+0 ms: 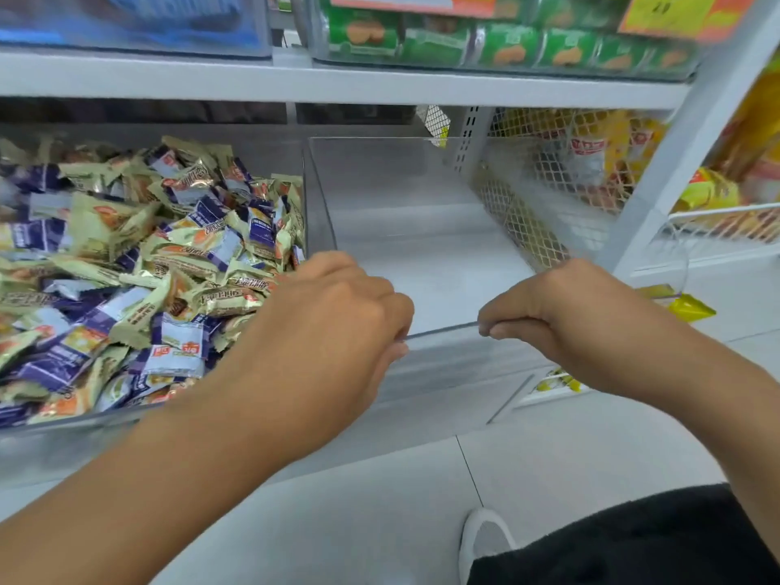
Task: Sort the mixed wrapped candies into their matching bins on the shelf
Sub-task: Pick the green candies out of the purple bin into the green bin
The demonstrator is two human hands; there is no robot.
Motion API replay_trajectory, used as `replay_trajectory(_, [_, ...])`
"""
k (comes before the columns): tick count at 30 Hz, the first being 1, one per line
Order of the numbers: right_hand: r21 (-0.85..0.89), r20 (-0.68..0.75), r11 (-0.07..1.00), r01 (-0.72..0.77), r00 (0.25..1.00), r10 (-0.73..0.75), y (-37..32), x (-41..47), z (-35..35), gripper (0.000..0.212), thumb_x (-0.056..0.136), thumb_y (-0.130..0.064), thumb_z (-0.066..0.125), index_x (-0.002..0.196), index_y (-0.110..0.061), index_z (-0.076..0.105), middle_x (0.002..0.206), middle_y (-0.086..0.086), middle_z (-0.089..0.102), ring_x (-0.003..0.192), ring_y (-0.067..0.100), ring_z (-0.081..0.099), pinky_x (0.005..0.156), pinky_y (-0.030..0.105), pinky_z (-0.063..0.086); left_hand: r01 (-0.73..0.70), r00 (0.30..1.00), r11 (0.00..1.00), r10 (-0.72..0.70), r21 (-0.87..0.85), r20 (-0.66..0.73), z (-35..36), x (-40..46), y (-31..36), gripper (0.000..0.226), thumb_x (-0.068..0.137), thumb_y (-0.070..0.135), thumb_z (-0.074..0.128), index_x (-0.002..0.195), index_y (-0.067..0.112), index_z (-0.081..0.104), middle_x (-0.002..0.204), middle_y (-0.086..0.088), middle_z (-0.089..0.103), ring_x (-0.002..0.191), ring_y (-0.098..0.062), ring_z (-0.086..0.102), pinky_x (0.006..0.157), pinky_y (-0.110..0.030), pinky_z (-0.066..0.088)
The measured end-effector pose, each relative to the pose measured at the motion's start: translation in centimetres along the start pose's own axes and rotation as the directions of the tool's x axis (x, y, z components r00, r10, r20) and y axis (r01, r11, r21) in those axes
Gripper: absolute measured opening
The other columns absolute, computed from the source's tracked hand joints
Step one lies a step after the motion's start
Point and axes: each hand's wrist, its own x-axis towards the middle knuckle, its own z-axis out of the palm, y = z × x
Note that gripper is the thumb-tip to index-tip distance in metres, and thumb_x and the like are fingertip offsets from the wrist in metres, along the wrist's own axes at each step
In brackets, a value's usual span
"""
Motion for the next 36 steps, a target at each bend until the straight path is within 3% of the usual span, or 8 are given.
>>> replay_trajectory(6, [0.093,0.1,0.995,-0.042,0.994,0.033,-0.1,-1.0,1.0,0.012,0.097,-0.029,0.06,0.099,-0.029,0.072,0.09,-0.008,0.073,0.083,0.015,0.064,0.075,0.035,0.052,-0.084,0.996,0.996,0.084,-0.005,-0.012,0.9,-0.9,0.6,0.01,0.084,0.022,0.07,0.076,0.021,0.064,0.07,0.006,0.06,0.067,-0.023,0.057,0.084,-0.029,0.034])
replay_trajectory(10, [0.107,0.05,0.993,-0.042,0.998,0.037,-1.2,-0.9,0.6,0.033,0.091,-0.046,0.061,0.124,-0.045,0.059,0.115,-0.029,0.059,0.104,-0.003,0.053,0.09,0.026,0.049,-0.068,0.997,0.995,0.07,-0.07,0.027,-0.9,-2.0,-0.1,0.023,0.091,0.039,0.064,0.107,0.022,0.065,0.105,0.006,0.062,0.099,-0.019,0.059,0.094,-0.035,0.043])
replay_trajectory(14, [0.183,-0.252,0.939,0.29,0.937,-0.241,-8.8,0.8,0.3,0.036,0.085,-0.052,0.068,0.117,-0.036,0.064,0.105,-0.025,0.061,0.089,0.0,0.057,0.076,0.019,0.05,0.222,0.973,0.971,-0.215,-0.09,0.077,-6.3,-6.1,-2.8,0.032,0.082,0.06,0.061,0.095,0.031,0.063,0.093,0.014,0.061,0.086,-0.013,0.06,0.072,-0.038,0.052])
replay_trajectory(18, [-0.045,-0.143,0.892,0.451,0.88,-0.452,-15.7,3.5,2.7,0.036,0.067,-0.045,0.085,0.091,-0.025,0.067,0.084,-0.008,0.063,0.077,0.019,0.063,0.061,0.031,0.054,0.499,0.831,0.864,-0.499,0.066,0.244,-9.3,-11.2,-6.0,0.046,0.065,0.079,0.055,0.08,0.036,0.059,0.075,0.018,0.059,0.068,-0.005,0.056,0.061,-0.036,0.052])
replay_trajectory(21, [-0.135,-0.037,0.896,0.422,0.902,-0.43,-17.8,5.8,3.9,0.041,0.05,-0.035,0.093,0.076,-0.025,0.064,0.071,-0.006,0.058,0.064,0.021,0.06,0.051,0.028,0.042,0.614,0.725,0.783,-0.608,0.099,0.324,-9.7,-13.1,-6.5,0.037,0.064,0.067,0.072,0.08,0.035,0.06,0.075,0.019,0.061,0.073,-0.003,0.057,0.065,-0.036,0.052])
replay_trajectory(27, [-0.156,-0.003,0.936,0.315,0.948,-0.32,-19.1,7.4,3.9,0.003,0.092,-0.025,0.059,0.094,-0.026,0.057,0.092,-0.005,0.06,0.087,0.022,0.062,0.068,0.033,0.049,0.595,0.731,0.787,-0.614,0.162,0.3,-8.7,-14.1,-7.8,0.017,0.084,0.048,0.07,0.08,0.033,0.061,0.076,0.013,0.065,0.077,-0.014,0.06,0.07,-0.035,0.052])
replay_trajectory(31, [-0.175,-0.003,0.949,0.263,0.963,-0.268,-19.3,6.7,4.0,0.003,0.086,-0.021,0.066,0.086,-0.023,0.064,0.084,-0.004,0.062,0.08,0.023,0.062,0.069,0.037,0.053,0.485,0.775,0.847,-0.532,0.219,0.341,-8.9,-13.7,-8.4,0.02,0.088,0.052,0.062,0.088,0.032,0.064,0.08,0.011,0.065,0.08,-0.015,0.06,0.067,-0.03,0.045])
replay_trajectory(36, [-0.046,0.003,0.963,0.266,0.964,-0.266,-19.4,6.5,3.1,0.019,0.093,-0.047,0.057,0.093,-0.03,0.065,0.086,-0.01,0.063,0.083,0.016,0.061,0.073,0.036,0.052,0.53,0.769,0.845,-0.515,0.075,0.378,-9.0,-13.6,-9.6,0.021,0.078,0.052,0.074,0.076,0.032,0.069,0.067,0.016,0.066,0.069,-0.003,0.062,0.065,-0.027,0.049])
